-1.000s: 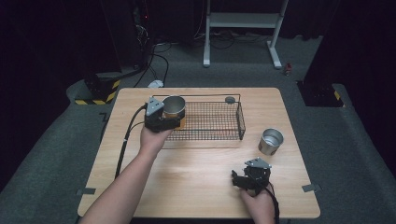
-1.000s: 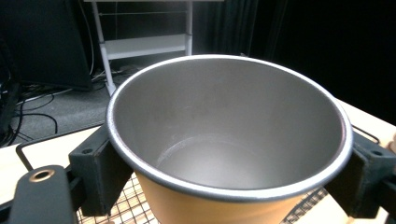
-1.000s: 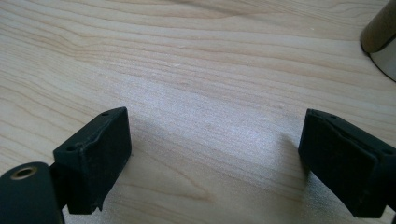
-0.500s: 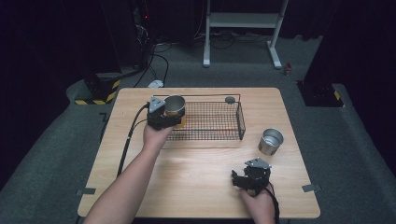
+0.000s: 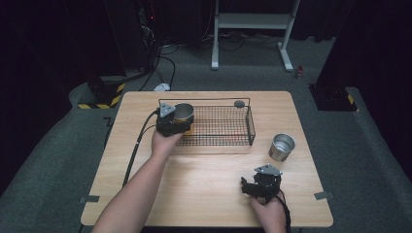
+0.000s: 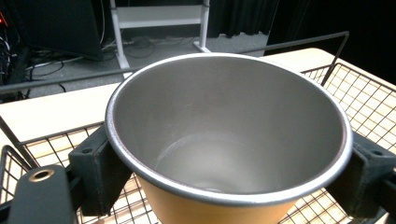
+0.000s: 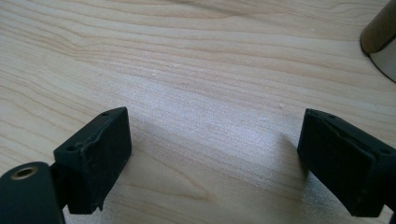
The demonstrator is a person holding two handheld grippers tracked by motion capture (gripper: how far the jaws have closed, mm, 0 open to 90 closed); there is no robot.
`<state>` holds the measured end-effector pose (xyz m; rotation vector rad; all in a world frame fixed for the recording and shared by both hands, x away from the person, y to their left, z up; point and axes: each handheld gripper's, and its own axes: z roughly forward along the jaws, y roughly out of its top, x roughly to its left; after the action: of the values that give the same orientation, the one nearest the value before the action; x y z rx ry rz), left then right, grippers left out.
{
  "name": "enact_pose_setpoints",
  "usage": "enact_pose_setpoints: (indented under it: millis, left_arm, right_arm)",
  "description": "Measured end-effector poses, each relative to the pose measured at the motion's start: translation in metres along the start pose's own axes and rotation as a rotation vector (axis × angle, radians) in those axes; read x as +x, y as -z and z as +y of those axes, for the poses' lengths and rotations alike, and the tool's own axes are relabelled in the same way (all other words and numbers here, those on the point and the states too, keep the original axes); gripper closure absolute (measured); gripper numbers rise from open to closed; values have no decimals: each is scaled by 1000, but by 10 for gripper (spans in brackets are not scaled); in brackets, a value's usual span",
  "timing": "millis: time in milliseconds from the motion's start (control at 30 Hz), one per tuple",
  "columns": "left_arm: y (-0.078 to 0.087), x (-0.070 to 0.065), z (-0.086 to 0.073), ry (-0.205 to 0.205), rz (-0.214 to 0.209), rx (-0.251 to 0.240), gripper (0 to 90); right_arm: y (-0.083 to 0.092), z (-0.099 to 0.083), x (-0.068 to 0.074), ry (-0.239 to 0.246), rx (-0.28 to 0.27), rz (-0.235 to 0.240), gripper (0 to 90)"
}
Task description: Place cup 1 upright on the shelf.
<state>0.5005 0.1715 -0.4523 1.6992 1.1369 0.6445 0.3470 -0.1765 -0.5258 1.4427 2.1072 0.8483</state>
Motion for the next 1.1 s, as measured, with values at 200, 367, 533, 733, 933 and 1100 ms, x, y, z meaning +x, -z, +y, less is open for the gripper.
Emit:
enact_pose_setpoints:
  millis: [200,367,533,733,933,1100]
  left_arm:
    - [-4,0,-5,-6,25,29,139]
    - [-5,1,-8,-16,36,41,140]
    - [-6,3,-11,-25,40,44,139]
    - [-9,4,-15,-18,42,62,139]
    - [-12,2,-19,-30,41,71,139]
    - [-11,2,-21,-29,42,70,138]
  right_arm:
    - [0,0,1,-7,1,-3,100]
    - [1,-1,2,-13,1,-5,104]
    - [1,-1,2,-13,1,-5,104]
    - [1,-1,2,-15,2,-6,104]
    - [1,-1,2,-15,2,-5,104]
    - [1,-1,2,-15,2,-5,104]
